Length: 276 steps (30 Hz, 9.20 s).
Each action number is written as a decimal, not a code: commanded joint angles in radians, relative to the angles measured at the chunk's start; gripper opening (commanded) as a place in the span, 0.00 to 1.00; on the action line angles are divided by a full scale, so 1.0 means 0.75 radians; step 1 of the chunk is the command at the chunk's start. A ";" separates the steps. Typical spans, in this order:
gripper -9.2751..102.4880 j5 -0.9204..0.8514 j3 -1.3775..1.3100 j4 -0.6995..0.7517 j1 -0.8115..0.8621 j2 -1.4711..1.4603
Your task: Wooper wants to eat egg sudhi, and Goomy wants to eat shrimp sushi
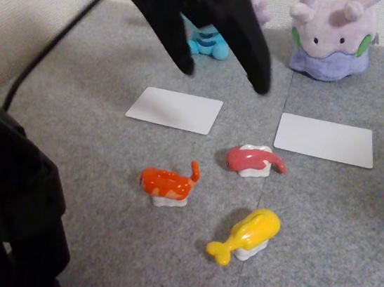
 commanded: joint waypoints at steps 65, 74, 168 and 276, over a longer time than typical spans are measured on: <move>0.08 -0.200 0.254 -0.577 0.446 -0.677; 0.08 -0.151 0.235 -0.479 0.360 -0.284; 0.35 0.268 -0.573 -0.245 -0.610 -0.448; 0.20 -2.295 0.401 -0.407 -0.008 -0.644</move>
